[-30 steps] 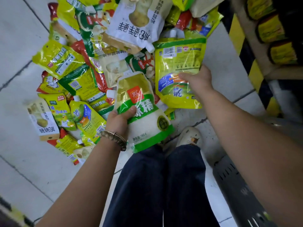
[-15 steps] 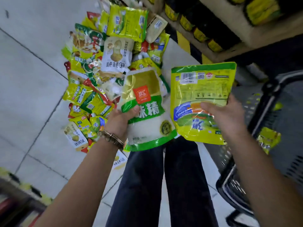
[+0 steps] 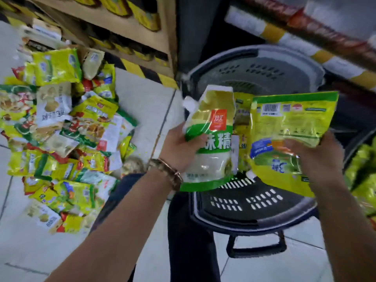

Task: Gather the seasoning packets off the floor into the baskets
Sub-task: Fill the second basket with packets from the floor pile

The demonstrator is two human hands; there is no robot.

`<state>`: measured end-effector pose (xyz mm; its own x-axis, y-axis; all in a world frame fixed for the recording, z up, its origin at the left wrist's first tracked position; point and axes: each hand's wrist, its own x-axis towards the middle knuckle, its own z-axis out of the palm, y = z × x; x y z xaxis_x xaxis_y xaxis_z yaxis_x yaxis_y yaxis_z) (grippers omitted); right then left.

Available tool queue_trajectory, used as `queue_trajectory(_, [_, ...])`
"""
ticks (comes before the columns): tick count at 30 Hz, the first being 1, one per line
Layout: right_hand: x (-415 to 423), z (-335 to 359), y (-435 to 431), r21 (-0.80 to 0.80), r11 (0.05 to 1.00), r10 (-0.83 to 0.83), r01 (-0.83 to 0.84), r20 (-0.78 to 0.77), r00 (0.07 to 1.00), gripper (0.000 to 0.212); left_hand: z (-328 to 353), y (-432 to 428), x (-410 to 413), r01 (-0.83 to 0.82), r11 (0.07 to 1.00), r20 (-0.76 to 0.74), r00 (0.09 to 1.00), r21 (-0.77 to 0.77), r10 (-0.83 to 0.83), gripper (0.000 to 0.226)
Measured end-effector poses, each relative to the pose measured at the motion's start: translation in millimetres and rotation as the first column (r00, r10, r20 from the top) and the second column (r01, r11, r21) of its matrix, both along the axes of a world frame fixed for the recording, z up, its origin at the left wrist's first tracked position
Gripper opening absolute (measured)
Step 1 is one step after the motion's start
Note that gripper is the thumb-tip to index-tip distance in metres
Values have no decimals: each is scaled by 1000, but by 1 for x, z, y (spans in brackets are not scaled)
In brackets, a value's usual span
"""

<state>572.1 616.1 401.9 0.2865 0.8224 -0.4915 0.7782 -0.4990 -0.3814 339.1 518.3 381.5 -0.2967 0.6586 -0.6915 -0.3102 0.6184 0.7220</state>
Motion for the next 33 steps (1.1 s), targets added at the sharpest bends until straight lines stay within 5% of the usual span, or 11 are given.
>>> queue_trajectory(3, [36, -34, 17, -43, 998, 58, -55, 72, 996, 41, -30, 28, 49, 176, 982, -284, 940, -74, -190, 23])
queue_trajectory(9, [53, -134, 61, -145, 973, 183, -181, 2, 983, 36, -115, 87, 99, 57, 969, -489, 855, -242, -172, 27])
queue_trajectory(15, [35, -226, 94, -129, 965, 196, -228, -224, 955, 45, -203, 144, 90, -13, 962, -374, 923, -272, -94, 32])
queue_trajectory(18, [26, -258, 100, -69, 972, 204, -227, -245, 948, 55, -236, 149, 82, 101, 917, -310, 922, -386, -232, 41])
queue_trajectory(22, [23, -275, 95, 61, 860, 501, -507, 86, 861, 79, -256, 134, 78, 13, 893, -569, 767, -450, -298, 48])
queue_trajectory(24, [26, -278, 79, 5, 772, 624, -635, 183, 760, 72, -255, 117, 88, 149, 845, -660, 562, -513, -499, 62])
queue_trajectory(27, [26, -284, 47, -105, 653, 749, -750, 234, 620, 64, -255, 93, 112, 430, 660, -583, 315, -616, -749, 74])
queue_trajectory(31, [27, -305, 21, -331, 506, 863, -797, 206, 462, 76, -269, 75, 135, 561, 456, -388, 244, -691, -889, 63])
queue_trajectory(33, [28, -318, 21, -380, 514, 854, -769, 143, 500, 80, -279, 73, 135, 592, 384, -331, 202, -709, -922, 68])
